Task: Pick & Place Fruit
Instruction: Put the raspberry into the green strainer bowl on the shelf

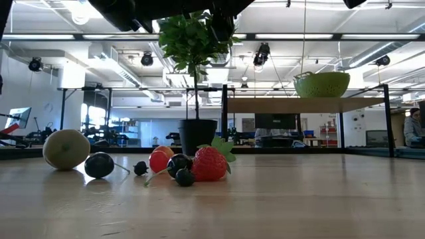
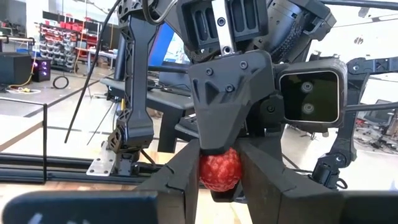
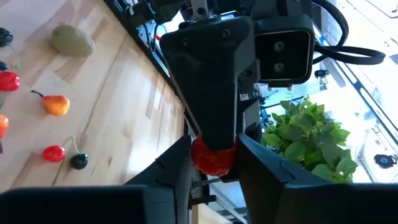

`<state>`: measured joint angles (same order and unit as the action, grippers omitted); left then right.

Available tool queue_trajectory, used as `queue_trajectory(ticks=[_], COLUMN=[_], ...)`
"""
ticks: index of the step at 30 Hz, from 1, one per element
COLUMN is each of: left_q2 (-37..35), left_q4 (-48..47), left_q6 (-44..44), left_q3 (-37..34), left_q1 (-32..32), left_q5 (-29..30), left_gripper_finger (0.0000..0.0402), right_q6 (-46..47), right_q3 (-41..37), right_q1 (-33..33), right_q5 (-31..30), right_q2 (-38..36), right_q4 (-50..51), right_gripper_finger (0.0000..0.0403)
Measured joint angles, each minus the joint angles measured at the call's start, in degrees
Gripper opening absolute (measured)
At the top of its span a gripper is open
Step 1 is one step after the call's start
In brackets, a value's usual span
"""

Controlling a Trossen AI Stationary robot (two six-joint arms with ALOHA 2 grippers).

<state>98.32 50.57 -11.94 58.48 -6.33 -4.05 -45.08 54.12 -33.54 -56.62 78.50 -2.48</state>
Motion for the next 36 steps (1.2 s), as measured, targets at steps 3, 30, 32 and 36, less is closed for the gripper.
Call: queue_trajectory(ticks=[3,30,32,36], left_q2=[0.0,-2.7,-2.7,-2.7], left_q4=[0.0,-8.3,-8.3,-8.3], left_q6=[0.1,18.9,19.2,18.9], left_q3=[0.0,0.0,0.0,-0.1], left_q1=[0.0,0.2,0.2,0.2], left_q5=[0.0,2.2,2.2,2.2], left_gripper_finger=[0.0102,0.0288,0.0287,0.0288], right_q6=[0.1,4.0,4.2,3.9], right_q3=[0.0,0.0,0.0,0.0], right_q1=[0.0,1.6,3.0,7.4], right_q5=[0.0,-19.8,-19.9,-19.9], right_q2=[0.0,-2.7,-4.7,-9.4], right_q4=[0.0,0.5,0.6,0.6], right_gripper_finger=[0.0100,0.0095,0.0095,0.0095])
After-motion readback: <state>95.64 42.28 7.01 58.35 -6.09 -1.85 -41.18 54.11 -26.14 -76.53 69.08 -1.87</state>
